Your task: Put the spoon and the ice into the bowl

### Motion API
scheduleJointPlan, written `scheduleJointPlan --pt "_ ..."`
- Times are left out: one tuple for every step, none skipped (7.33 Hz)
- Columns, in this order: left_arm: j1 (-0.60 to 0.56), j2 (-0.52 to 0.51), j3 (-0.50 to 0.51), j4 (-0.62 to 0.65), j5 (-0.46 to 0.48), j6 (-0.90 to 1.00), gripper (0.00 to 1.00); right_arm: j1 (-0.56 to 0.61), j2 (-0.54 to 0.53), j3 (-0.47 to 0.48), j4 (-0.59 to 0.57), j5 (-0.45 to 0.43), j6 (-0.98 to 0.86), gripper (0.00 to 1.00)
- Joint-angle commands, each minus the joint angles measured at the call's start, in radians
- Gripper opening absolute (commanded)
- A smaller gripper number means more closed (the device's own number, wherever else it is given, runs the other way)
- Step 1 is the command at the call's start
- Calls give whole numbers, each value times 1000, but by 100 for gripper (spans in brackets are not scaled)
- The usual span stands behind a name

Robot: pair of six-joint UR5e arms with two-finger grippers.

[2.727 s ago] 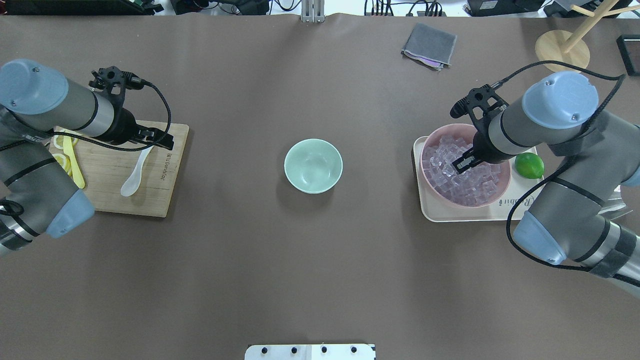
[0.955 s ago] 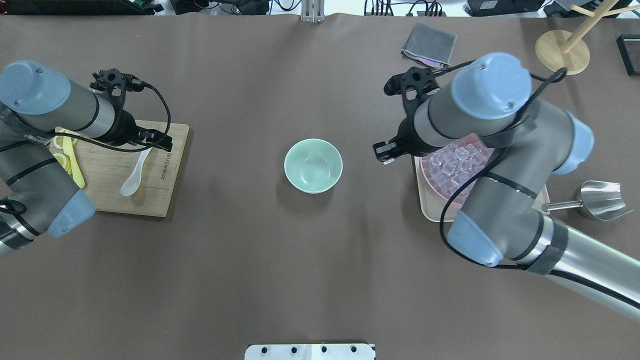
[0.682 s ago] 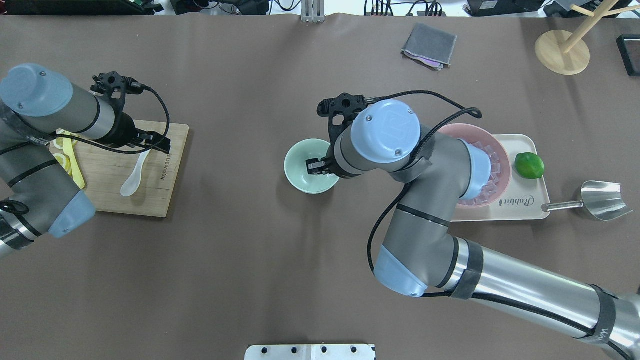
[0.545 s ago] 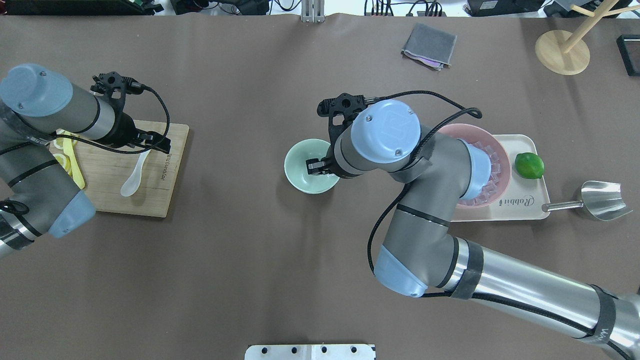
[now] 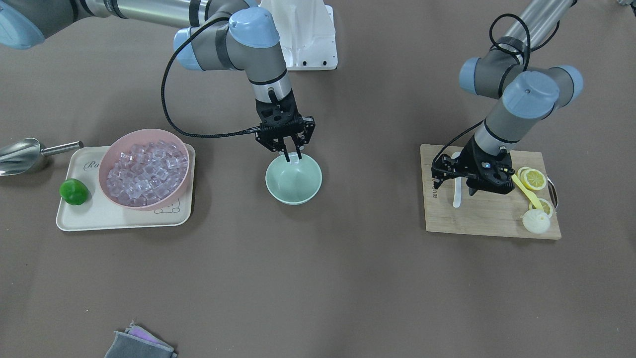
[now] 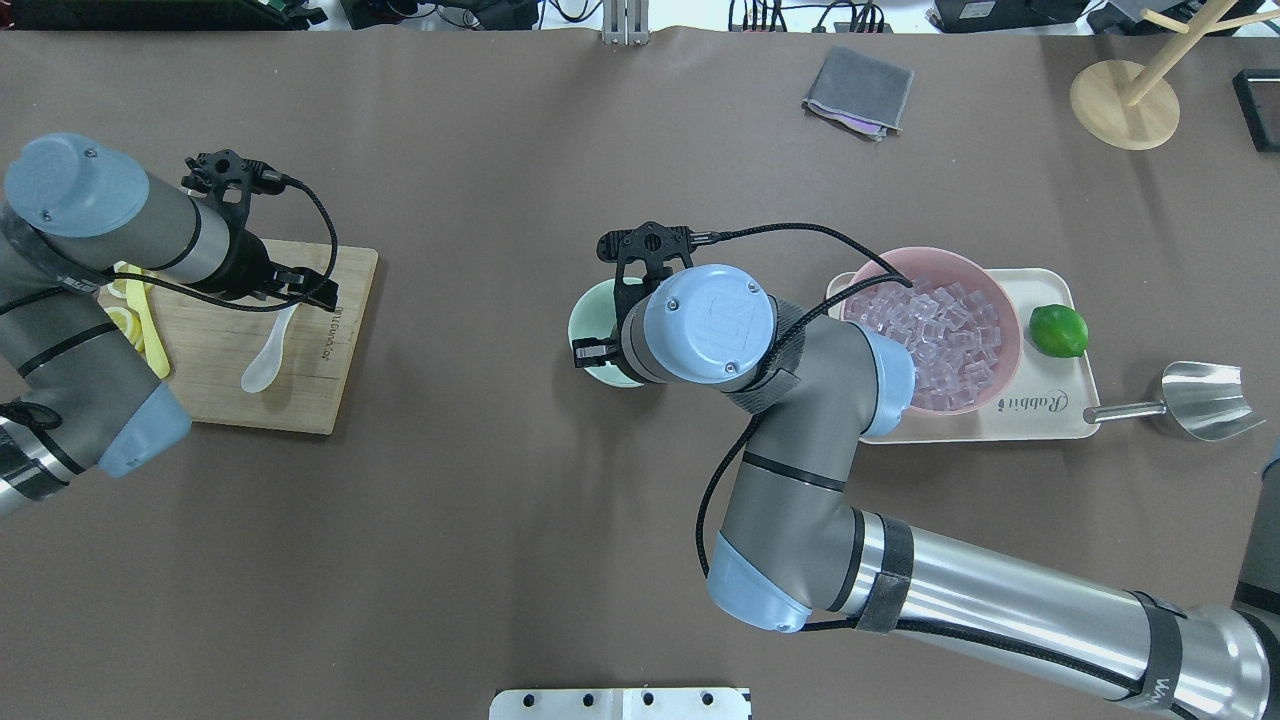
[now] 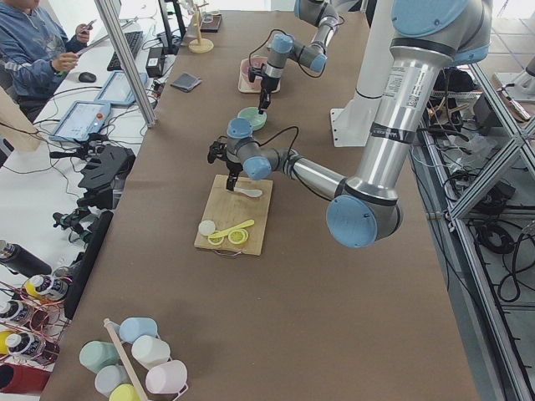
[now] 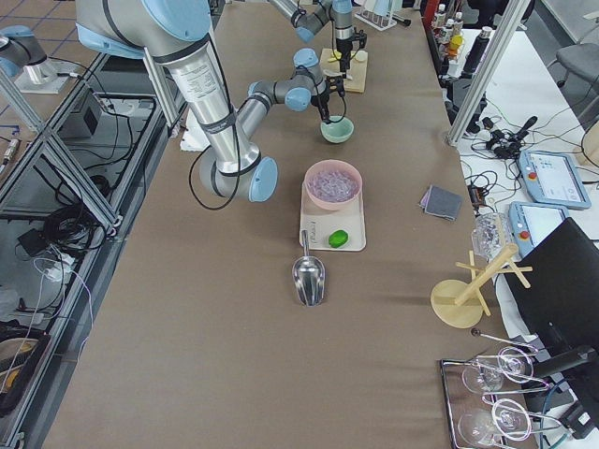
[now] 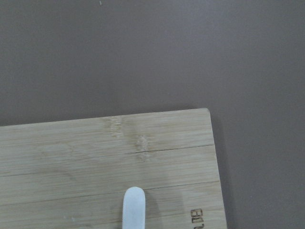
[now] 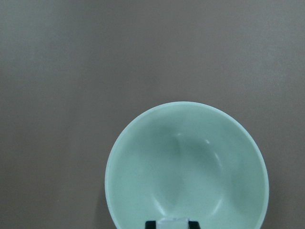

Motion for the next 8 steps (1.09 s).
scheduleJointPlan --pt "2 13 9 1 0 -1 87 34 2 9 6 27 3 100" --pt "2 23 6 1 0 -3 70 57 -1 11 7 59 -4 100" --pt "5 21 6 3 9 -15 49 62 -7 18 7 71 -10 100" --pt "5 21 9 4 11 -17 18 63 -10 31 6 74 -10 100" --pt "7 21 9 4 11 -15 0 66 -16 43 6 74 -10 100" --pt "8 21 11 9 11 -14 0 69 -19 52 4 82 -10 100" --pt "10 11 5 39 9 -10 0 92 -25 67 -4 123 -11 100" --pt "10 -5 -21 52 -1 -12 0 149 -84 125 -7 201 -22 100"
